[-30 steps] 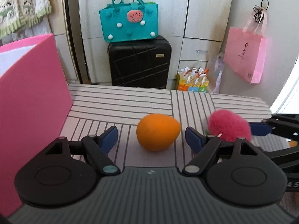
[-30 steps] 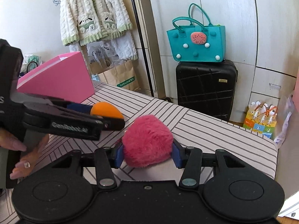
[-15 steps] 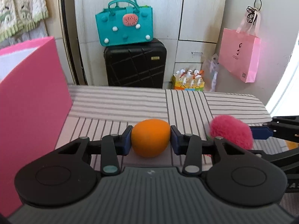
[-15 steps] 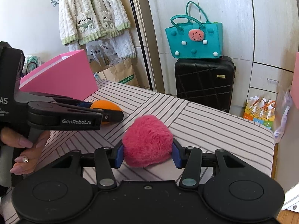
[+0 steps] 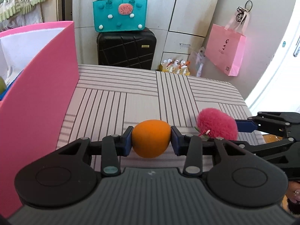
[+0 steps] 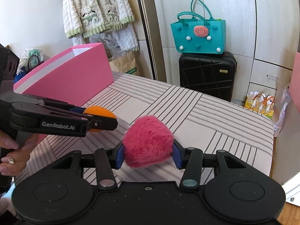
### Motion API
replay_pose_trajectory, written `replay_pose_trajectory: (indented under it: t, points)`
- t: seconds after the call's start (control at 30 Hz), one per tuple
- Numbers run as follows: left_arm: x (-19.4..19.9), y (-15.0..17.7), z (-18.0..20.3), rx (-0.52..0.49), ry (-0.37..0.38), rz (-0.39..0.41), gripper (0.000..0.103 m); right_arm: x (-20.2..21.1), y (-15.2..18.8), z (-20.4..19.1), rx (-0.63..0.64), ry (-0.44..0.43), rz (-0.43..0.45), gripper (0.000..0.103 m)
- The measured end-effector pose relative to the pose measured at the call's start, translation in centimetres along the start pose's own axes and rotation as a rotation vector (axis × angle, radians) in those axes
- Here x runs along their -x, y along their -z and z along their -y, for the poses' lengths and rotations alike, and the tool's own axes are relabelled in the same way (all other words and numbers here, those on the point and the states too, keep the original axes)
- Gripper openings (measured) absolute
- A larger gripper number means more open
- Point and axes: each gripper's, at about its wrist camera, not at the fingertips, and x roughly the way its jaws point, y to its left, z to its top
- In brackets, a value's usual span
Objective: Organize soft objects
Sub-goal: 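Lift the orange ball with the left tool while the right tool carries the pink pompom to the box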
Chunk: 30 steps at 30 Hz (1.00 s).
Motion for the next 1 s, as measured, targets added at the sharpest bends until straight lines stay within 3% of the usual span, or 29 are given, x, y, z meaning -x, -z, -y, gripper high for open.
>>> replay_pose_trajectory:
  t: [0.33,0.57,0.7,1.0]
  points:
    - [4.7,1.5,-0.2,-0.049,0.086,-0.022,0.040,3.7,0.8,-3.5,0.035,-0.049,-0.024,0.054]
    - [9.0,2.5,-0.8,-0.087,0.155,-0.019,0.040,5.7,1.2,-5.2,-0.041,-0.132,-0.072,0.055]
    - [11.6,3.1,-1.3,-0.138,0.181,-0.022,0.040,7.1,1.5,-7.2,-0.013,-0.120,-0.071,0.055]
    - [17.4,3.9,-3.0,-0.237,0.169,0.016,0.040,10.8,0.6,-12.4,0.075,-0.118,-0.042,0.055]
